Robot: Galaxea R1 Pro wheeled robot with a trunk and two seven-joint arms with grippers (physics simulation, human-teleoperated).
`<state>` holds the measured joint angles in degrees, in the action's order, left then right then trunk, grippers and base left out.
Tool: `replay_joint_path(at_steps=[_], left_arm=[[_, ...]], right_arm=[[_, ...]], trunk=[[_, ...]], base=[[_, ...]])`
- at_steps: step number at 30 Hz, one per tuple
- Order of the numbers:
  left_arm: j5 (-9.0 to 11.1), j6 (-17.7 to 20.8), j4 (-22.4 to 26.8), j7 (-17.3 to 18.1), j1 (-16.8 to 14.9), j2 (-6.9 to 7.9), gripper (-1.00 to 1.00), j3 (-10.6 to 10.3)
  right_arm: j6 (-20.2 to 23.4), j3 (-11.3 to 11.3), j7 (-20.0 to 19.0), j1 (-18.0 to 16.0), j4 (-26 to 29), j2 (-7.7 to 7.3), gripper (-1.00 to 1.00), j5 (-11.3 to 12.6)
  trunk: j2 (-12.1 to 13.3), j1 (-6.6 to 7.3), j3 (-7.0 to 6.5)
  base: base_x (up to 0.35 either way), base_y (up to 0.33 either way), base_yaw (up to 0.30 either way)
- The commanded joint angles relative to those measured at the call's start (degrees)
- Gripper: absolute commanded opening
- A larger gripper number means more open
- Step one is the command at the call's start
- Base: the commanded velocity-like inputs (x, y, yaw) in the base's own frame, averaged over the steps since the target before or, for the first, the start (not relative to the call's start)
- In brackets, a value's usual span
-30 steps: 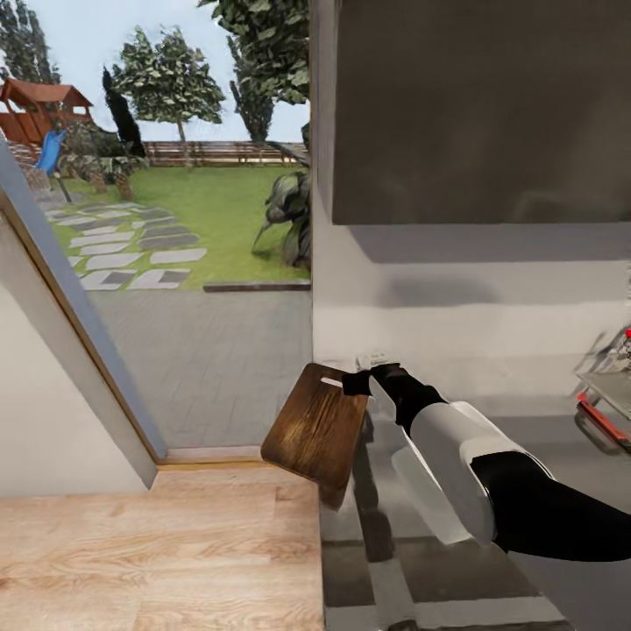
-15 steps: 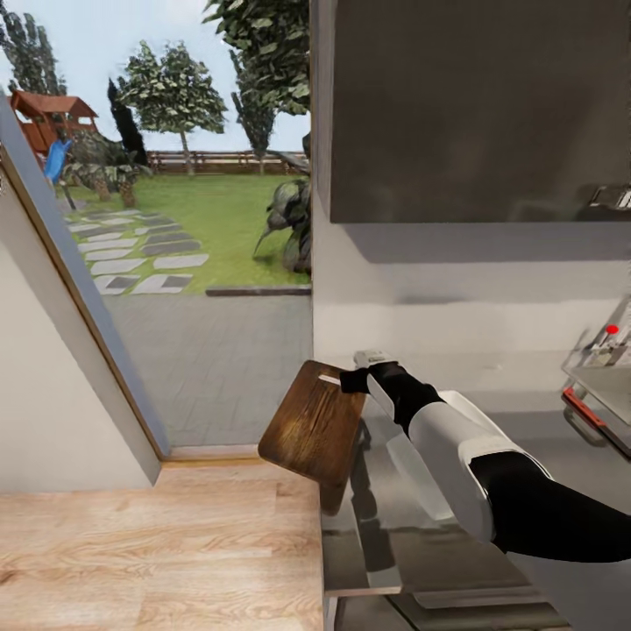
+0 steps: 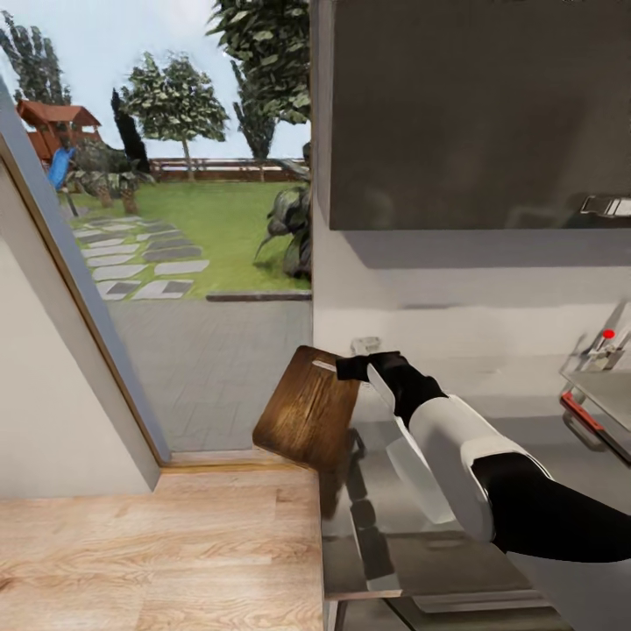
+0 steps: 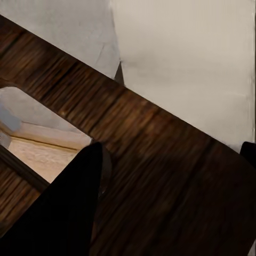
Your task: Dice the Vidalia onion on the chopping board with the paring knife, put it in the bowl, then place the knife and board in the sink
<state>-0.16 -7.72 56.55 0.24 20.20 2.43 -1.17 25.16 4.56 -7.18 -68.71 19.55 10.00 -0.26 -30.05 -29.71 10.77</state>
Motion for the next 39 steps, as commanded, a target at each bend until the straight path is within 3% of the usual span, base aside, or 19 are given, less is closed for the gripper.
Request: replay_joint_path(at_steps=[1,10,26,29,35,39], left_arm=[[-0.01,-0.1,0.06,0.02,0.01,0.03,1.0,-0.06],[-0.01,-0.1,-0.27,-0.04,0.01,0.03,1.0,-0.06],[-0.01,-0.1,-0.55,-0.06,0.01,0.03,1.0,-0.06],[-0.01,-0.1,-0.84,-0.06,0.01,0.03,1.0,-0.05],[-0.07,-0.1,-0.9,-0.06,-0.03,0.08,1.0,-0.02],[-0.1,-0.1,-0.84,-0.06,-0.03,0.12,1.0,-0.03]], right_arm=[[0.41,0.27,-0.09,-0.02,1.01,0.0,-1.0,0.0],[0.63,0.23,-0.12,-0.02,5.43,0.0,-1.0,-0.04],[-0.04,0.27,-0.1,0.98,7.6,0.0,-1.0,0.0],[-0.1,0.31,0.0,3.35,12.21,0.0,-1.0,0.0],[1.07,0.42,0.25,12.03,27.82,0.0,-1.0,0.0],[8.46,1.98,0.43,18.8,41.81,0.0,-1.0,-0.07]], trunk=[[-0.09,-0.03,0.08],[-0.09,-0.03,0.05],[-0.09,-0.03,0.04],[-0.09,-0.03,0.04],[-0.09,-0.03,0.04],[-0.09,-0.03,0.04]], base=[[0.0,0.0,0.0],[0.0,0.0,0.0],[0.0,0.0,0.0],[0.0,0.0,0.0],[0.0,0.0,0.0],[0.0,0.0,0.0]])
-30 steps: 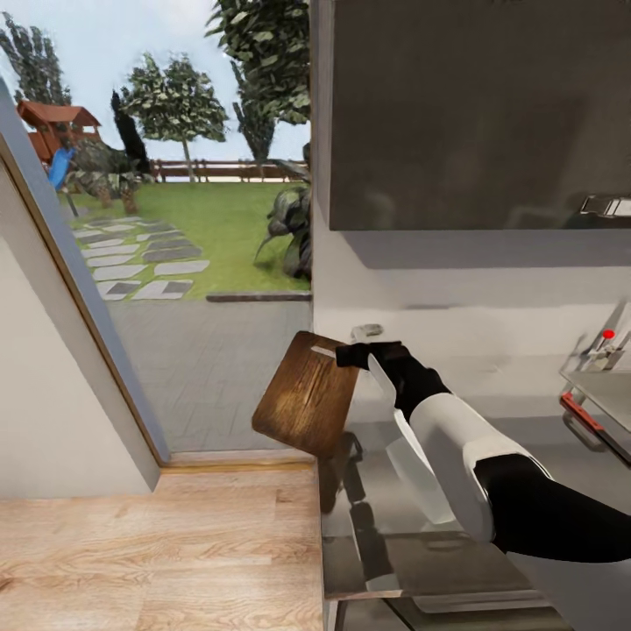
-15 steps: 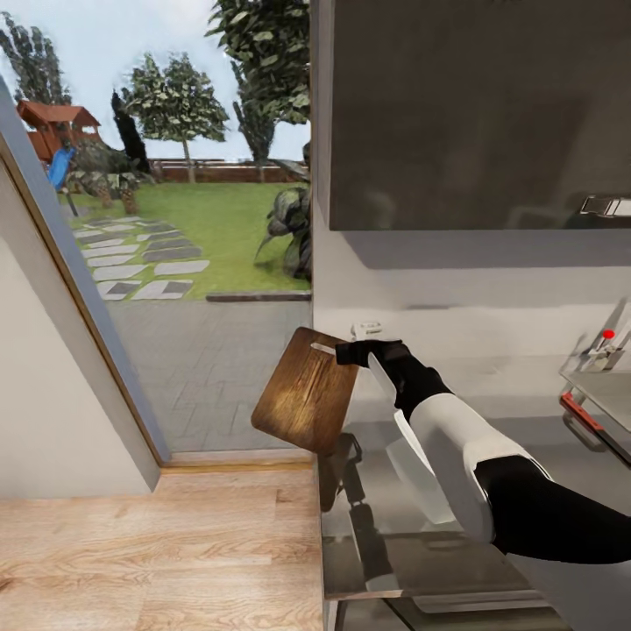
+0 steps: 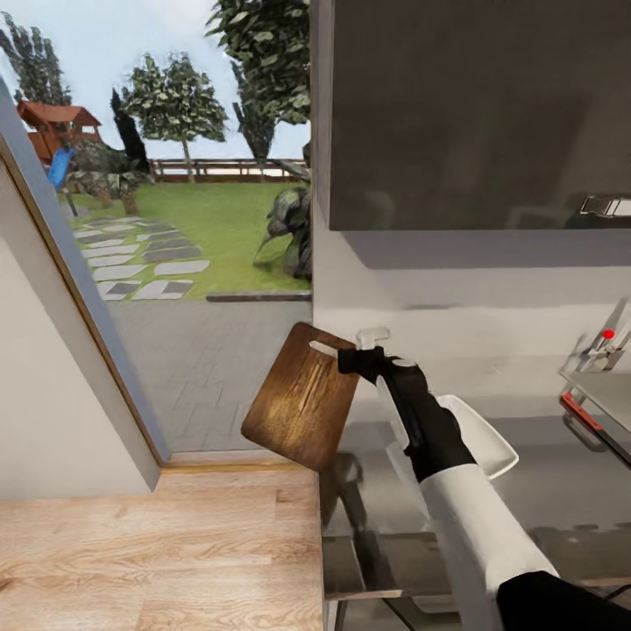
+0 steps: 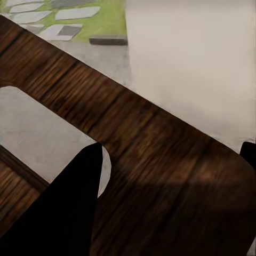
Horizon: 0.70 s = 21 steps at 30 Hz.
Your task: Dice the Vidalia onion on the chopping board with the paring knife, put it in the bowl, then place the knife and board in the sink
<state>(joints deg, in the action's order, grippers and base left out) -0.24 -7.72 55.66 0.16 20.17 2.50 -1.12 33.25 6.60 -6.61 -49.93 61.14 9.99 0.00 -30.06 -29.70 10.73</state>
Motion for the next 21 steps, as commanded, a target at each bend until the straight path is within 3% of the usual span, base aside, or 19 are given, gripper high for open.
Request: replay_joint_path(at_steps=[1,3,7,9,14,21], left_arm=[[-0.02,-0.1,0.05,0.02,-0.01,0.03,1.0,-0.07],[-0.01,-0.1,0.03,0.02,0.02,-0.01,1.0,-0.06],[0.04,-0.1,-0.12,0.02,-0.01,-0.03,1.0,-0.07],[0.03,-0.1,-0.2,0.02,-0.03,-0.03,1.0,-0.04],[0.06,-0.1,-0.27,0.02,-0.03,-0.04,1.0,-0.06],[0.06,-0.1,-0.32,0.02,-0.04,-0.04,1.0,-0.1]], right_arm=[[2.12,0.25,0.05,1.83,3.77,0.01,-1.0,-0.34],[4.42,0.56,0.62,5.6,10.72,0.01,-1.0,-0.37],[9.77,0.66,1.11,8.52,18.42,0.01,-1.0,-0.37],[14.67,0.68,1.15,9.46,22.12,-0.12,-1.0,-0.36],[18.87,0.67,1.16,10.29,25.78,-0.2,-1.0,-0.28],[19.85,0.69,1.16,10.45,26.52,-0.15,-1.0,-0.11]], trunk=[[-0.08,-0.03,0.08],[-0.08,-0.03,0.08],[-0.08,-0.03,0.08],[-0.08,-0.03,0.08],[-0.08,-0.03,0.08],[-0.08,-0.03,0.08]], base=[[0.0,0.0,0.0],[0.0,0.0,0.0],[0.0,0.0,0.0],[0.0,0.0,0.0],[0.0,0.0,0.0],[0.0,0.0,0.0]])
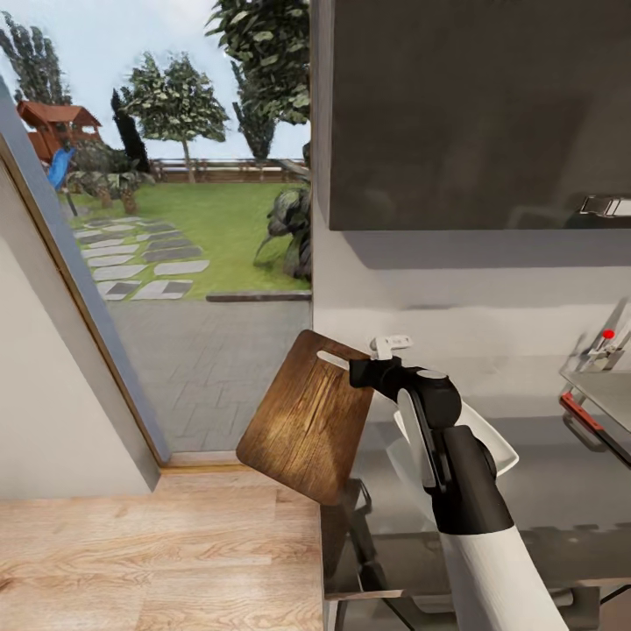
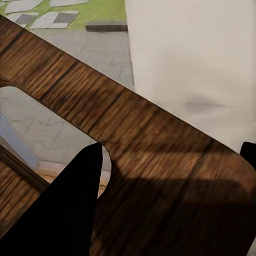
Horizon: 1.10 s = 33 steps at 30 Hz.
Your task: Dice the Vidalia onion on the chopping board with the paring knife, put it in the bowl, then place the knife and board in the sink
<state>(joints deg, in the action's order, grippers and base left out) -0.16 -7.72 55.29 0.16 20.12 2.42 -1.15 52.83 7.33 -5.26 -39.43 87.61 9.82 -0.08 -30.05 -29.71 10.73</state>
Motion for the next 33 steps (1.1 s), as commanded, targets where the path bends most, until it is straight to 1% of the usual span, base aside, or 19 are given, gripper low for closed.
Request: replay_joint_path(at_steps=[1,5,8,14,29,33], left_arm=[[-0.01,-0.1,0.04,0.02,0.0,0.04,1.0,-0.08],[-0.01,-0.1,-0.34,0.02,0.0,0.04,1.0,-0.08],[-0.01,-0.1,-0.59,0.02,0.0,0.04,1.0,-0.08],[-0.01,-0.1,-0.7,0.02,0.0,0.04,1.0,-0.06],[-0.01,-0.1,-0.71,0.02,0.0,0.04,1.0,-0.08],[-0.01,-0.1,-0.71,0.02,0.0,0.04,1.0,-0.07]], right_arm=[[0.29,-0.04,-0.19,-0.05,0.06,0.02,-1.0,-0.02],[0.33,-0.04,-0.19,-0.04,0.1,0.02,-1.0,0.12],[0.34,-0.04,-0.21,-0.04,0.11,0.04,-1.0,0.16],[0.34,-0.04,-0.27,-0.04,0.11,0.03,-1.0,0.2],[0.34,-0.04,-0.28,-0.04,0.11,0.11,-1.0,0.43],[0.34,-0.04,-0.28,-0.04,0.11,0.11,-1.0,0.44]], trunk=[[-0.09,-0.03,0.09],[-0.09,-0.03,0.09],[-0.09,-0.03,0.08],[-0.09,-0.03,-0.16],[-0.09,-0.03,-1.48],[-0.09,-0.03,-1.84]], base=[[0.0,0.0,0.0],[-0.06,0.0,0.0],[-0.224,0.0,-0.004],[-0.319,0.0,-0.058],[-0.342,0.0,-0.043],[-0.222,0.0,-0.002]])
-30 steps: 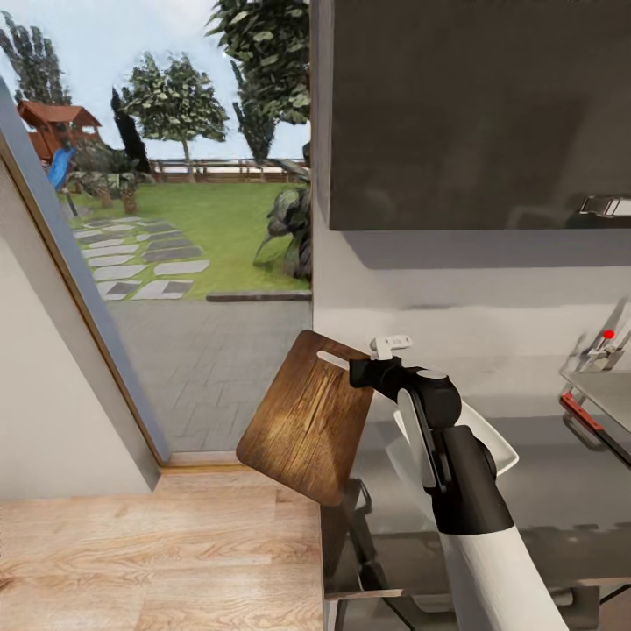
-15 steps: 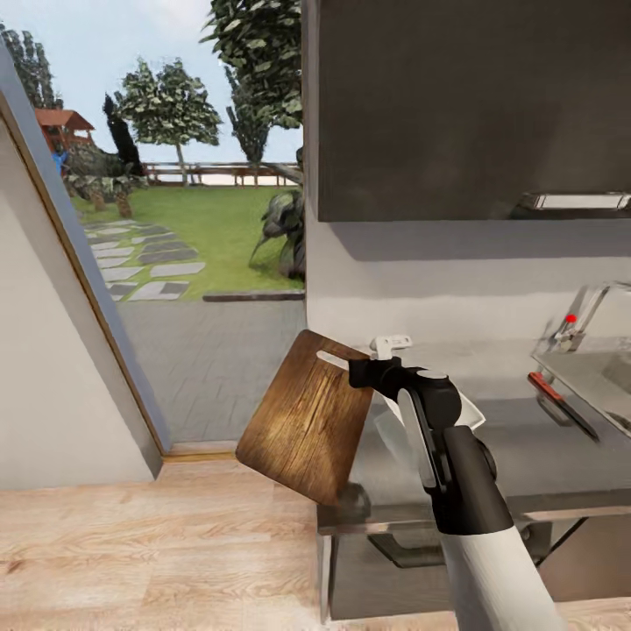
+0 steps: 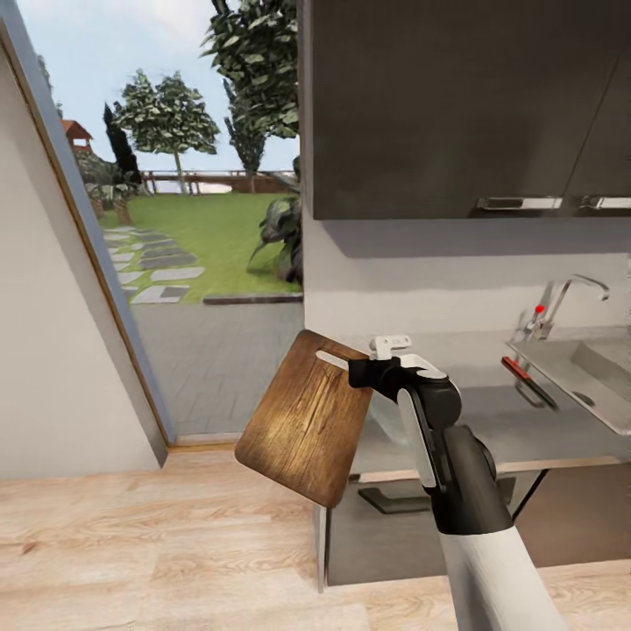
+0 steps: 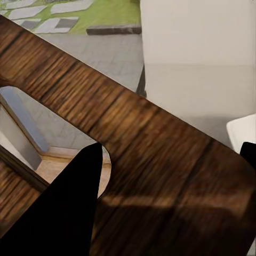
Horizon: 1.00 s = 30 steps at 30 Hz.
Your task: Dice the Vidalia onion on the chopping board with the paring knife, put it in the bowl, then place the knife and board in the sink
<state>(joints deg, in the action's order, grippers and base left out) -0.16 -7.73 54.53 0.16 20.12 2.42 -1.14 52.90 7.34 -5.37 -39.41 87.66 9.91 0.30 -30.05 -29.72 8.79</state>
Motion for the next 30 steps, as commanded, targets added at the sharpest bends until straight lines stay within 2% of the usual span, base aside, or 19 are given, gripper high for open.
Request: replay_joint_path(at_steps=[1,6,20,30], left_arm=[[-0.01,-0.1,0.05,-0.02,0.0,0.04,1.0,-0.08],[-0.01,-0.1,0.05,-0.07,0.0,0.04,1.0,-0.09],[-0.07,-0.1,0.05,-0.07,0.0,0.04,1.0,-0.09],[-0.07,-0.1,0.06,-0.07,0.0,0.04,1.0,-0.09]], right_arm=[[0.27,-0.04,-0.16,-0.05,0.05,0.02,-1.0,0.05],[0.27,-0.04,-0.16,-0.05,-0.01,0.08,-1.0,0.13],[0.27,-0.04,-0.16,-0.05,-0.08,0.09,-1.0,0.14],[0.27,-0.04,-0.16,-0.05,-0.22,0.09,-1.0,0.14]], trunk=[[-0.09,-0.02,0.0],[-0.09,-0.02,-0.45],[-0.09,-0.02,-1.73],[-0.09,-0.02,-2.64]], base=[[-0.077,0.0,-0.001],[-0.017,-0.123,0.0],[-0.001,-0.288,0.0],[0.0,-0.042,0.0]])
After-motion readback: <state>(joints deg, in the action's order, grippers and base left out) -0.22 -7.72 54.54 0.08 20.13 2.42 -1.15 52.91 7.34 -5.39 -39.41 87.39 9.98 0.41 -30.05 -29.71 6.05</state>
